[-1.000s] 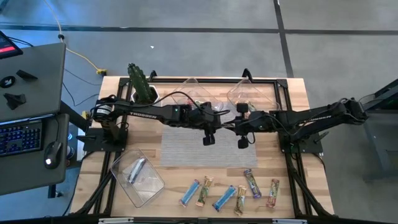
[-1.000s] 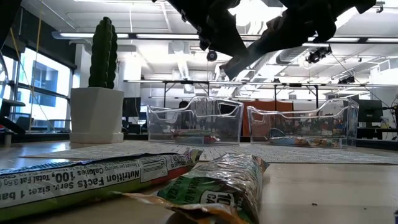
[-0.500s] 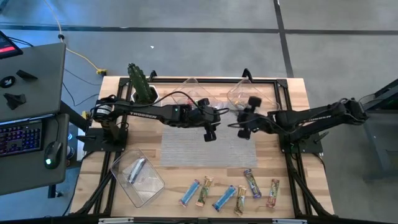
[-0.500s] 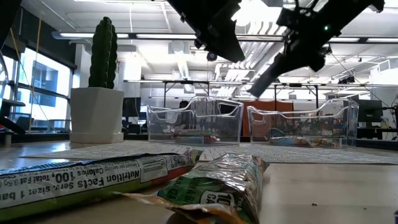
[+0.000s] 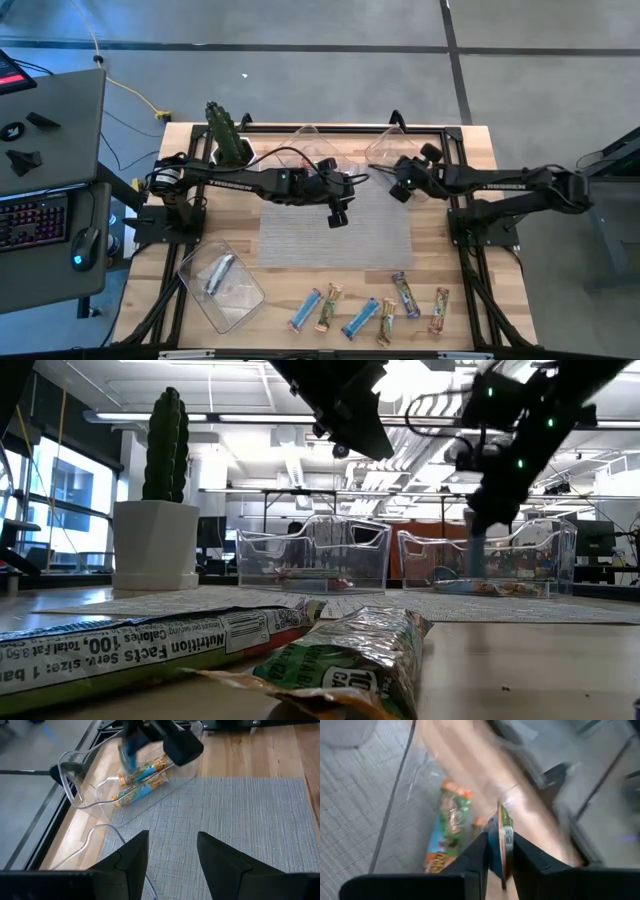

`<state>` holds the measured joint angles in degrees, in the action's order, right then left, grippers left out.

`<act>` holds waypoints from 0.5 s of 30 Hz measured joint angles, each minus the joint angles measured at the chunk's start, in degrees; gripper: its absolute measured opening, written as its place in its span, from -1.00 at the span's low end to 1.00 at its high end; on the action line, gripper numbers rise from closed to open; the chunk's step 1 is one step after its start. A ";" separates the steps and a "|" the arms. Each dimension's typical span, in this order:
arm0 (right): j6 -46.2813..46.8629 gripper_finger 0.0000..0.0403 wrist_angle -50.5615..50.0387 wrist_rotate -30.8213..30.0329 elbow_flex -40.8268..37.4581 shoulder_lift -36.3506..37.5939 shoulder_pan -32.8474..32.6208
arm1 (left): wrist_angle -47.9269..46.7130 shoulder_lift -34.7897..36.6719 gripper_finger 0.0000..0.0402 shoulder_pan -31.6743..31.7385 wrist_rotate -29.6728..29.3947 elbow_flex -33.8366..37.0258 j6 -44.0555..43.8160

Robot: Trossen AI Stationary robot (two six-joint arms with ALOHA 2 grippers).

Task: Pick and place Granola Bars by type
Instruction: Put the yellow granola bar into the top right transparent bin

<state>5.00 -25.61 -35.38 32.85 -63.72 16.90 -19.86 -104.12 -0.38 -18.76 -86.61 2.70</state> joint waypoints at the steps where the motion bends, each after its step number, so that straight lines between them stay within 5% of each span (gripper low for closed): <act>1: -0.33 -0.74 2.02 1.91 -1.36 0.00 1.22 | -0.02 0.00 -0.19 0.00 0.00 0.00 0.00; 8: -0.71 -0.82 15.14 7.20 -8.11 0.02 5.66 | -0.03 0.00 -0.19 0.00 0.02 0.00 -0.02; 15: -4.74 -0.52 17.45 6.66 -8.49 0.03 6.04 | -0.37 0.00 -0.19 0.00 0.02 0.00 -0.02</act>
<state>0.25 -8.15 -28.72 24.36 -63.70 22.94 -20.23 -104.12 -0.38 -18.74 -86.61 2.68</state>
